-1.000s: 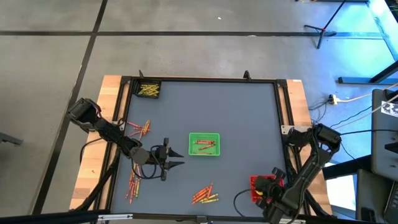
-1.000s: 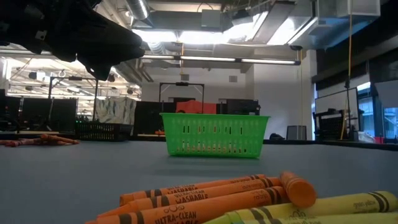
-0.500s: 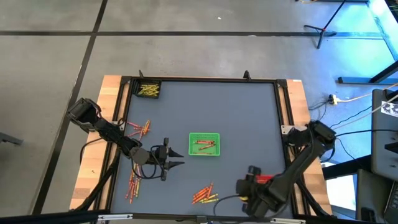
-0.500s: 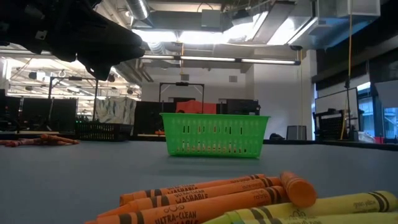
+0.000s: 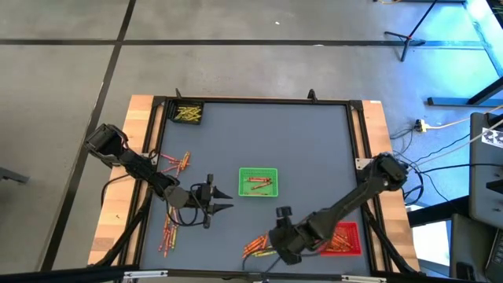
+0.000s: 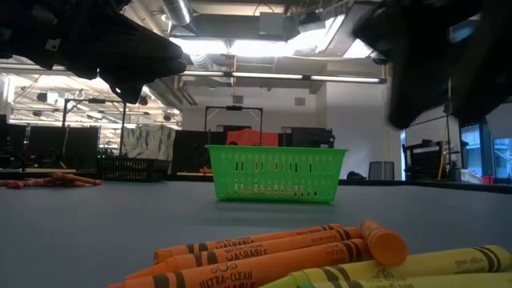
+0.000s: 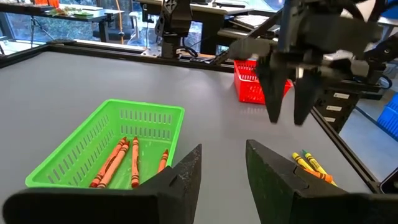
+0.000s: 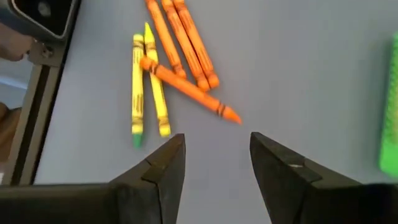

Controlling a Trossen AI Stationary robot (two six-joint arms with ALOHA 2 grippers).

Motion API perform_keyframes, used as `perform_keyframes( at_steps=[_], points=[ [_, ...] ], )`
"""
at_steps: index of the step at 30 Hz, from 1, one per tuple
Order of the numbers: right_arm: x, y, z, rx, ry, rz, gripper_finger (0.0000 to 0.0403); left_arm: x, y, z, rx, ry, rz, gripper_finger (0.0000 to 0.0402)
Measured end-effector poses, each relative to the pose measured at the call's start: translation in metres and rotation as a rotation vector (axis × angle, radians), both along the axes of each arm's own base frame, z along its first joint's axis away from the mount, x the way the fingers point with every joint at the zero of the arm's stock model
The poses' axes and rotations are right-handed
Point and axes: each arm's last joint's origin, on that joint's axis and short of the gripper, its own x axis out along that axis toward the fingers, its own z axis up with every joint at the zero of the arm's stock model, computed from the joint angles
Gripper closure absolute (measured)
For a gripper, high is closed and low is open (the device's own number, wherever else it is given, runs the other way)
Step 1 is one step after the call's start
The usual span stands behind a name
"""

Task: Sort crayons
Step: Put the orange crayon into the red bin

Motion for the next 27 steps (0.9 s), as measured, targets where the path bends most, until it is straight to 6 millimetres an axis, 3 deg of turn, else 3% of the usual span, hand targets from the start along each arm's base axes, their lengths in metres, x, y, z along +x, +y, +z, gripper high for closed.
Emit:
perform_keyframes(
  at_steps=[12, 27],
  points=[
    [0.040, -0.014, -0.035, 0.087, -0.006, 0.251, 0.0226, 0.000, 0.000, 0.000, -0.001, 0.000, 0.000, 0.0292],
    [0.036, -0.023, -0.052, 0.048, 0.046, 0.270, 0.0226, 0.000, 0.000, 0.000, -0.001, 0.000, 0.000, 0.0292]
  ],
)
